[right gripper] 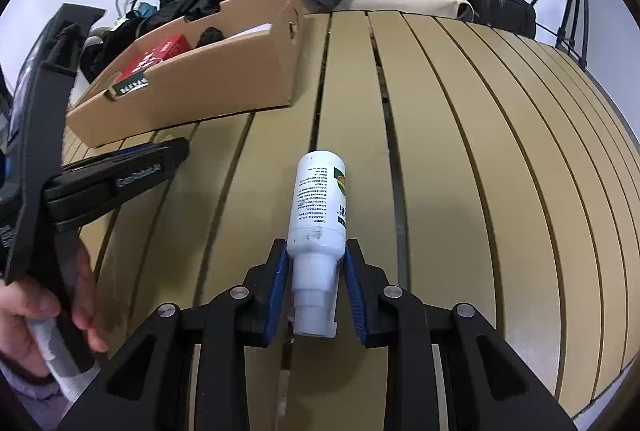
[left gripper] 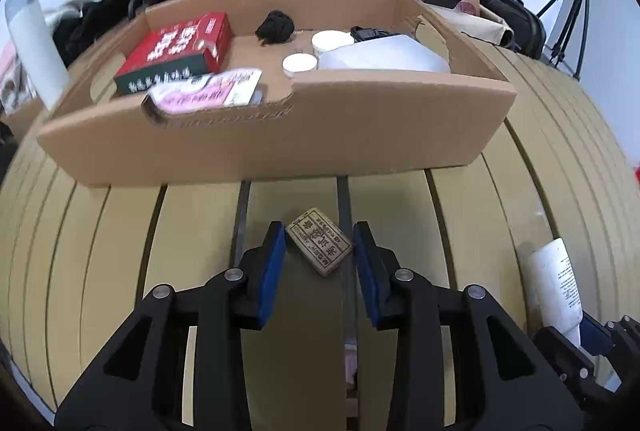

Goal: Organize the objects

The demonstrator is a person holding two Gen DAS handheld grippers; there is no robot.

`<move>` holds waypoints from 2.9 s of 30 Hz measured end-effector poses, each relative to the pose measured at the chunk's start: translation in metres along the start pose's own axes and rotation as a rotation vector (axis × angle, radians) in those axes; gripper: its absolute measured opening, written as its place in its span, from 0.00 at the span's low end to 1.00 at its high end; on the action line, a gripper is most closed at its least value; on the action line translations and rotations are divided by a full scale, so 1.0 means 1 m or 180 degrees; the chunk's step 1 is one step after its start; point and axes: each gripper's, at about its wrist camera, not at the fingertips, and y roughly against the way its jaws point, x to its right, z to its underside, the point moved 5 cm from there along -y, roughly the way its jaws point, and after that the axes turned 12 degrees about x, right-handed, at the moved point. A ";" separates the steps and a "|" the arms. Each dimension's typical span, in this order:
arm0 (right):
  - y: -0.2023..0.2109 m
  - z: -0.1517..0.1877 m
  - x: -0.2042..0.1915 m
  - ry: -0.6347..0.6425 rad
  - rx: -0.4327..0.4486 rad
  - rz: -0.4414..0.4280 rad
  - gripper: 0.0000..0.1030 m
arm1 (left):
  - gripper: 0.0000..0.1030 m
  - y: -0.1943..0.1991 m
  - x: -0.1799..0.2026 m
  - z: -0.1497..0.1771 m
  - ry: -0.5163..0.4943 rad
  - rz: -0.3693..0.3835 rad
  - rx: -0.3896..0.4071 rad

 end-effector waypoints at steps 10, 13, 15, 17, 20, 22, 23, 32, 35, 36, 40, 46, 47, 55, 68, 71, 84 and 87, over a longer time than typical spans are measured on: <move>0.087 0.008 -0.021 0.0286 0.0176 -0.0156 0.29 | 0.29 0.164 -0.045 0.008 0.0074 0.0618 0.0406; 0.132 0.020 -0.038 0.0396 0.0264 -0.0263 0.29 | 0.30 0.231 -0.066 0.016 0.0012 0.0573 0.0597; 0.166 0.034 -0.051 0.0420 0.0335 -0.0418 0.29 | 0.30 0.269 -0.080 0.030 0.0060 0.0658 0.0635; 0.189 0.047 -0.061 0.0401 0.0395 -0.0468 0.29 | 0.30 0.293 -0.086 0.046 0.0002 0.0707 0.0605; 0.206 0.069 -0.074 0.0359 0.0376 -0.0487 0.29 | 0.30 0.319 -0.089 0.063 -0.0084 0.0616 0.0624; 0.208 0.079 -0.081 0.0392 0.0339 -0.0492 0.29 | 0.30 0.331 -0.088 0.066 -0.0075 0.0671 0.0717; 0.209 0.082 -0.085 0.0419 0.0340 -0.0478 0.29 | 0.30 0.334 -0.088 0.067 -0.0065 0.0708 0.0732; 0.208 0.040 -0.084 0.0496 0.0577 -0.0412 0.29 | 0.30 0.313 -0.093 0.012 -0.0129 0.0958 0.0822; 0.184 -0.008 -0.082 0.0513 0.0589 -0.0579 0.29 | 0.30 0.281 -0.098 -0.040 -0.0204 0.1020 0.0811; 0.173 -0.028 -0.082 0.0501 0.0584 -0.0671 0.29 | 0.30 0.264 -0.100 -0.063 -0.0175 0.1040 0.0777; 0.105 -0.104 -0.093 0.0517 0.0483 -0.0755 0.29 | 0.30 0.199 -0.105 -0.133 -0.0192 0.0837 0.0786; -0.036 -0.185 -0.129 0.0484 0.0127 -0.0835 0.29 | 0.30 0.059 -0.097 -0.197 0.0085 0.0976 0.0408; -0.059 -0.188 -0.137 0.0545 0.0047 -0.0813 0.29 | 0.30 0.030 -0.094 -0.201 0.0138 0.1012 0.0338; -0.160 -0.163 -0.150 0.0379 -0.0479 -0.0978 0.39 | 0.51 -0.085 -0.093 -0.175 0.0102 0.0690 -0.0337; -0.036 -0.218 -0.119 0.0495 -0.0102 -0.0622 0.83 | 0.99 0.030 -0.142 -0.198 -0.0091 0.0111 -0.0320; 0.000 -0.215 -0.103 0.0409 -0.0169 -0.0522 0.83 | 0.99 0.078 -0.163 -0.180 -0.0127 -0.0137 -0.0409; 0.116 -0.176 -0.091 0.0304 -0.0058 -0.0111 0.83 | 1.00 0.203 -0.183 -0.130 -0.0019 -0.0151 -0.0349; 0.129 -0.165 -0.102 0.0273 -0.0020 -0.0182 0.83 | 1.00 0.223 -0.184 -0.123 -0.0031 -0.0258 -0.0153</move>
